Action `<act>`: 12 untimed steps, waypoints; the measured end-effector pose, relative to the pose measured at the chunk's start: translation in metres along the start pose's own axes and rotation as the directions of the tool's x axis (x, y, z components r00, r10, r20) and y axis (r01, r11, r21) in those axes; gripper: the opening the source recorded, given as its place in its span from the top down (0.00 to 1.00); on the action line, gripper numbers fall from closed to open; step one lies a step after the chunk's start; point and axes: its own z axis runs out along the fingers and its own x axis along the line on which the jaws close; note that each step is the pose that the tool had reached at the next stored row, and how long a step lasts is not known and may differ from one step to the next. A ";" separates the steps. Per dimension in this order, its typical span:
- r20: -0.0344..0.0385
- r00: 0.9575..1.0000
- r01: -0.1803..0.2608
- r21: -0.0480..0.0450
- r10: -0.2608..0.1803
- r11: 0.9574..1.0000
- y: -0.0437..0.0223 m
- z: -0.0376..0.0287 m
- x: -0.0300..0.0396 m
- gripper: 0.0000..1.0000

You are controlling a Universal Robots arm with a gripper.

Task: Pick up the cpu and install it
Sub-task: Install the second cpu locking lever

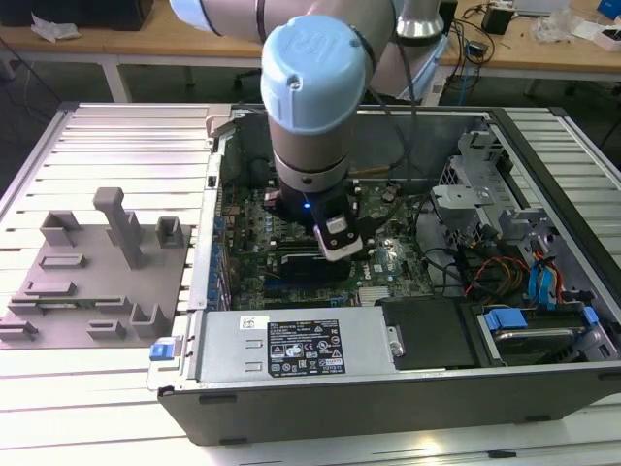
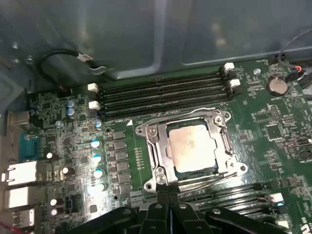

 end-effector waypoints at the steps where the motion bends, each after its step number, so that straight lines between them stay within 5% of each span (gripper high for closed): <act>1: -0.003 1.000 -0.004 -0.023 0.004 1.000 -0.0020 0.0061 0.0000 0.89; 5: -0.003 1.000 -0.007 -0.028 0.007 1.000 -0.0045 0.0132 0.0001 0.89; 9: -0.006 1.000 -0.010 -0.048 0.010 0.999 -0.0055 0.0161 0.0004 0.89; 12: -0.007 1.000 -0.011 -0.052 0.010 0.999 -0.0074 0.0189 0.0038 0.89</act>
